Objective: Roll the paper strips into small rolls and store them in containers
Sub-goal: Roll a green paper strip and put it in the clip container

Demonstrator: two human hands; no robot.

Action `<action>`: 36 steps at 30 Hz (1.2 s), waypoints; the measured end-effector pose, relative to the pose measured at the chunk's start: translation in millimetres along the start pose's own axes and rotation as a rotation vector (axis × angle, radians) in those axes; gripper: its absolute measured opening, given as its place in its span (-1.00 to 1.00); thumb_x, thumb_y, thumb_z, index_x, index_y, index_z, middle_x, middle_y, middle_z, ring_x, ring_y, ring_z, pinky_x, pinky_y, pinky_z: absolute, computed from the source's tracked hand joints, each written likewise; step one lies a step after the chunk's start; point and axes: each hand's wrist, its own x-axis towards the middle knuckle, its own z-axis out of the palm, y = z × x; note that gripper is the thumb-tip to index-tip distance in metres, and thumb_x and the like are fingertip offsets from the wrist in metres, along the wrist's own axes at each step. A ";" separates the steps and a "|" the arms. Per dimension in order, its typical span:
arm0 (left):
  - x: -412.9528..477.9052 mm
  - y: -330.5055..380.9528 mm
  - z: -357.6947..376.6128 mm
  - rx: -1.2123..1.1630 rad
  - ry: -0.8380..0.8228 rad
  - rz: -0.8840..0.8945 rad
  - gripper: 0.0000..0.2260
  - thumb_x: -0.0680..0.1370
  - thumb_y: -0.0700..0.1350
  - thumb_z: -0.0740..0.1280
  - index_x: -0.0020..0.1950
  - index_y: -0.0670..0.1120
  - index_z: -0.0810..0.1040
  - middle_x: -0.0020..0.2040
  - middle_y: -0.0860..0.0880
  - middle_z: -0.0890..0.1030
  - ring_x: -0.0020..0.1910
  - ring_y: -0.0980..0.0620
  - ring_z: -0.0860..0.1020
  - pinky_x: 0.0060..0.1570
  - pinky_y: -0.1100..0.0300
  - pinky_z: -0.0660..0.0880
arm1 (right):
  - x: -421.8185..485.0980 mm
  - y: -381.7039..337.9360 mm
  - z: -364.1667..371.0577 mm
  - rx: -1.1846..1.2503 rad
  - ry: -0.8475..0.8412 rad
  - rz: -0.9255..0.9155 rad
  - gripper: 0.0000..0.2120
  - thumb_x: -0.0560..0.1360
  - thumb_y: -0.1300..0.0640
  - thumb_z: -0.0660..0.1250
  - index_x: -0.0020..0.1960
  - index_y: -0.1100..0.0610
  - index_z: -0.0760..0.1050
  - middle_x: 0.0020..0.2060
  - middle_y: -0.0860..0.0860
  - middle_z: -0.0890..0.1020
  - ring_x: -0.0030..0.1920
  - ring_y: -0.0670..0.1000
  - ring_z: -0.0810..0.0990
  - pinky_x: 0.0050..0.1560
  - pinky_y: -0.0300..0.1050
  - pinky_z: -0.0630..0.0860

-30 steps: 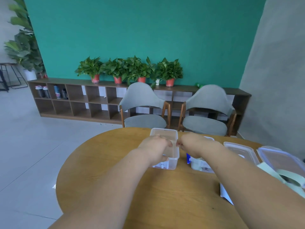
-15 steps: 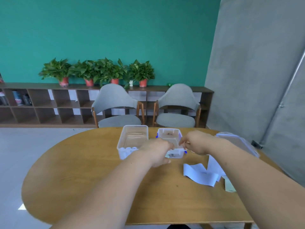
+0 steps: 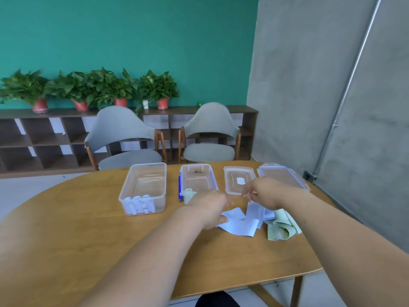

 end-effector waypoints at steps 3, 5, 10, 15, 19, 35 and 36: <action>10.5 6.1 9.4 0.003 -0.012 0.028 -0.52 0.58 0.03 0.42 0.51 0.12 0.46 0.43 0.04 0.53 0.39 -0.06 0.50 0.26 -0.02 0.53 | 0.6 16.1 7.2 0.036 -0.002 0.024 -0.66 0.67 0.19 0.19 0.36 -0.03 0.59 0.24 -0.04 0.65 0.29 0.05 0.56 0.30 -0.12 0.47; 17.7 9.7 15.4 -0.007 -0.020 0.030 -0.52 0.58 0.04 0.41 0.50 0.13 0.46 0.43 0.04 0.53 0.38 -0.08 0.52 0.26 -0.04 0.54 | 1.2 27.4 10.9 0.068 0.004 0.035 -0.68 0.67 0.18 0.22 0.36 -0.02 0.59 0.23 -0.05 0.64 0.29 0.04 0.56 0.20 -0.21 0.44; 29.8 23.4 27.1 -0.037 -0.013 0.044 -0.56 0.59 0.01 0.39 0.48 0.13 0.49 0.40 0.05 0.54 0.35 -0.08 0.52 0.23 -0.05 0.55 | 1.9 54.0 21.1 0.097 -0.004 0.090 -0.72 0.64 0.12 0.28 0.30 -0.07 0.60 0.05 -0.13 0.57 0.20 0.00 0.57 0.02 -0.27 0.37; 39.1 41.1 41.5 -0.027 0.002 0.081 -0.57 0.61 0.03 0.37 0.49 0.12 0.48 0.39 0.06 0.55 0.37 -0.05 0.47 0.24 -0.01 0.50 | -4.5 75.3 38.2 0.150 -0.024 0.151 -0.79 0.50 0.17 0.41 0.03 -0.11 0.66 -0.07 -0.15 0.65 -0.02 -0.03 0.63 -0.13 -0.31 0.42; 44.3 56.7 52.7 -0.084 -0.002 0.108 -0.62 0.61 0.03 0.36 0.44 0.12 0.50 0.39 0.07 0.52 0.38 -0.03 0.42 0.21 -0.06 0.50 | -10.3 86.6 55.6 0.115 -0.072 0.203 -0.83 0.38 0.02 0.55 -0.09 -0.15 0.60 -0.10 -0.18 0.63 -0.04 -0.03 0.64 -0.09 -0.17 0.56; 52.6 82.3 71.1 -0.101 -0.059 0.165 -0.59 0.61 0.07 0.39 0.46 0.05 0.53 0.37 0.01 0.51 0.40 -0.06 0.38 0.34 -0.04 0.44 | -23.9 82.5 89.7 0.099 -0.055 0.205 -0.64 0.43 0.21 0.48 0.17 -0.10 0.62 -0.02 -0.12 0.61 0.04 -0.01 0.63 0.02 -0.08 0.63; 51.4 82.9 70.4 -0.103 -0.065 0.163 -0.58 0.62 0.07 0.39 0.47 0.05 0.52 0.38 0.01 0.50 0.40 -0.06 0.38 0.35 -0.04 0.43 | -23.9 81.4 89.4 0.094 -0.046 0.201 -0.65 0.43 0.20 0.46 0.15 -0.12 0.62 -0.02 -0.12 0.60 0.05 -0.01 0.62 0.03 -0.08 0.62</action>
